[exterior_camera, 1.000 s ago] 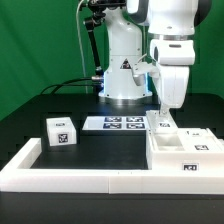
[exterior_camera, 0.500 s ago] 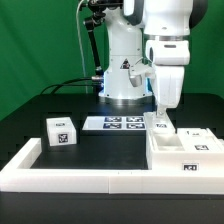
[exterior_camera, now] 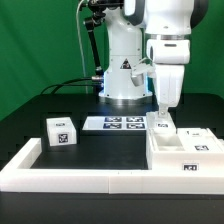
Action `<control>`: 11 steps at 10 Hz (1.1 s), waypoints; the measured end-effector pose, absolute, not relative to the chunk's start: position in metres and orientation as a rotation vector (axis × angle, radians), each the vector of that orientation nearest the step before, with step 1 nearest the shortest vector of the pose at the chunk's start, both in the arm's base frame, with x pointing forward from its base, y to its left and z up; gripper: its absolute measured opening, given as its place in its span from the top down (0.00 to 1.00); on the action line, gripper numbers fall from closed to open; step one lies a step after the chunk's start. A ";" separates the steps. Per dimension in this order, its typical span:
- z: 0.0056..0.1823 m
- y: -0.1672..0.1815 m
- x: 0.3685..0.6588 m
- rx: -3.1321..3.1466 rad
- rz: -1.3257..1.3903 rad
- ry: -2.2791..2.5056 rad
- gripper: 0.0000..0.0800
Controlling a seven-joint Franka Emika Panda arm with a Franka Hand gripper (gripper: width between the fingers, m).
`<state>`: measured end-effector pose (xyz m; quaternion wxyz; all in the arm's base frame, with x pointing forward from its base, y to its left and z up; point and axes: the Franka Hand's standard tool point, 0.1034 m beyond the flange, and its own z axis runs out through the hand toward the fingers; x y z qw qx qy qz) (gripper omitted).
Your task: Assemble cabinet
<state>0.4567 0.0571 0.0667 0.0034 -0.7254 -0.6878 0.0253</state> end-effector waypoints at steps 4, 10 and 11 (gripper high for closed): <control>0.069 0.055 0.457 -2.276 0.090 -2.154 0.91; 0.064 0.057 0.457 -2.278 0.071 -2.151 0.91; 0.064 0.057 0.457 -2.277 0.072 -2.150 0.91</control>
Offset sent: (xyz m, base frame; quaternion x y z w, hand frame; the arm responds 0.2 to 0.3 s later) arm 0.0065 -0.0049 0.0042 0.0071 -0.0010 -0.0067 1.0000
